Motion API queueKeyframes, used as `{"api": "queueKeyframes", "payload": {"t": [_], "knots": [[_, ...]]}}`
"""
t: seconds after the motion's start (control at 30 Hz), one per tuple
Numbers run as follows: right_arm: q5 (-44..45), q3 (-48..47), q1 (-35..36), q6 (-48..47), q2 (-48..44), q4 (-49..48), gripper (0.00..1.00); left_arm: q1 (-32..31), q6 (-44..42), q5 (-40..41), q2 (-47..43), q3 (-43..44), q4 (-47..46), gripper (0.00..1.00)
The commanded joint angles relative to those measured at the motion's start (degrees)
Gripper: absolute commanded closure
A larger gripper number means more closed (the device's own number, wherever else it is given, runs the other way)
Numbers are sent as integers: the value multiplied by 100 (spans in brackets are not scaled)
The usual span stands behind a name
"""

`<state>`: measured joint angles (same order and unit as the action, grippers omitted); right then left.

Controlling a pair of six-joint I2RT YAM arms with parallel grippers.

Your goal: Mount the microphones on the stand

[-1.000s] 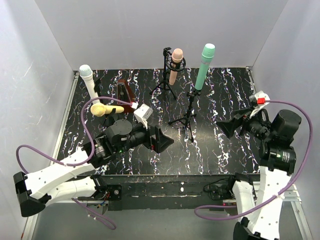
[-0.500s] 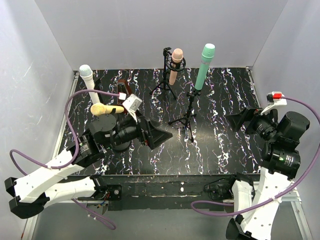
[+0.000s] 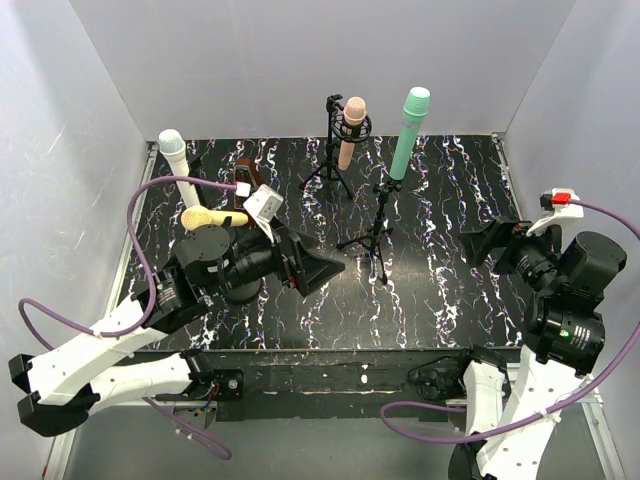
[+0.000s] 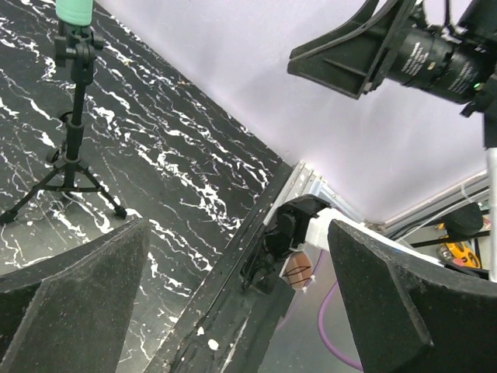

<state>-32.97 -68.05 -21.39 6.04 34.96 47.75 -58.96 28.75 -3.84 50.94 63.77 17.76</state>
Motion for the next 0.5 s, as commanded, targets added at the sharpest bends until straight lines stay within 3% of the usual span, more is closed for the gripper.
{"api": "queueKeyframes", "payload": {"t": [0.0,0.13,0.23,0.3,0.47], "knots": [[-524,-77,-58,-488,-94,138,2,16,-317,198,-145,-504,-359,2],[-1937,169,-94,-2357,-16,892,5,16,-1185,269,-41,-1102,-1413,2],[-2572,441,-103,-3239,28,1219,4,86,-1854,612,581,-1086,-1740,2],[-3072,756,-94,-3923,-33,1219,3,366,-2171,429,1135,-1042,-2134,2],[-3532,1557,-94,-3822,-226,246,2,1140,-2513,-705,2278,-1550,-4258,2]]}}
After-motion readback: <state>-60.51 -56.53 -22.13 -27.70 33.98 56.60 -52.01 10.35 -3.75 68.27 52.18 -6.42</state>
